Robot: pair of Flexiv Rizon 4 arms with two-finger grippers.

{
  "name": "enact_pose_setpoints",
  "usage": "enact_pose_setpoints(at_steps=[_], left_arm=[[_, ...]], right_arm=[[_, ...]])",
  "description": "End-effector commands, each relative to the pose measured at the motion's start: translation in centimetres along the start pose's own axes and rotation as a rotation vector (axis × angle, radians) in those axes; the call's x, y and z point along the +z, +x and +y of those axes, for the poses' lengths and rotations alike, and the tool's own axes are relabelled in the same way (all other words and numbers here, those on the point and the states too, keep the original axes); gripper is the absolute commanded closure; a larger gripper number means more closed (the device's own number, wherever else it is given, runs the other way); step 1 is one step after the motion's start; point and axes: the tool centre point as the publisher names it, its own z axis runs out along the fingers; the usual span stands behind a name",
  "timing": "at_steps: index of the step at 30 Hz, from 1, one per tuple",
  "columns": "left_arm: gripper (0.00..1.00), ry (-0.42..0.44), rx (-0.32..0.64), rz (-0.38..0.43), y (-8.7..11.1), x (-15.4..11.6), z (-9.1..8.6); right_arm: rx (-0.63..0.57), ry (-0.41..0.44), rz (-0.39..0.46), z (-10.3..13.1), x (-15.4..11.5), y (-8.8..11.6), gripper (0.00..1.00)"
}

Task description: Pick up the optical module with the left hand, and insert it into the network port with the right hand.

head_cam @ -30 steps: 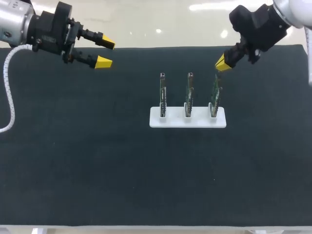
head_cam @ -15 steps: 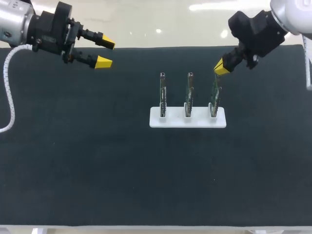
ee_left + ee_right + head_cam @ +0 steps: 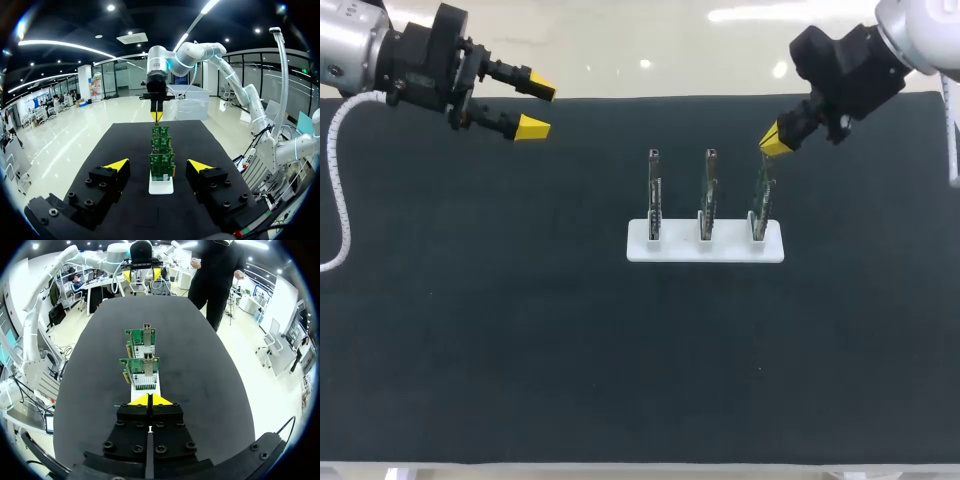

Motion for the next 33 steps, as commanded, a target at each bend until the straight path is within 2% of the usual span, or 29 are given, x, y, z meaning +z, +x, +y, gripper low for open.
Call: enact_pose_setpoints(at_steps=[1,11,23,24,26,33], left_arm=[[0.00,0.001,-0.001,0.003,0.0,0.0,0.1],[0.00,0.001,-0.001,0.003,0.0,0.0,0.1],[0.00,0.001,-0.001,0.003,0.0,0.0,0.1],[0.00,0.001,-0.001,0.003,0.0,0.0,0.1],[0.00,0.001,-0.001,0.003,0.0,0.0,0.1],[0.00,0.001,-0.001,0.003,0.0,0.0,0.1]], right_arm=[[0.001,0.001,-0.007,0.1,0.9,0.7,1.00],[-0.011,0.000,0.013,-0.2,-3.0,-1.2,1.00],[-0.015,-0.024,0.041,-0.2,-6.6,-2.0,1.00],[-0.014,-0.025,0.041,-0.1,-6.7,-2.0,0.85],[-0.007,-0.026,0.030,-0.1,-6.8,-2.1,0.00],[-0.007,-0.026,0.030,-0.1,-6.8,-2.1,0.00]])
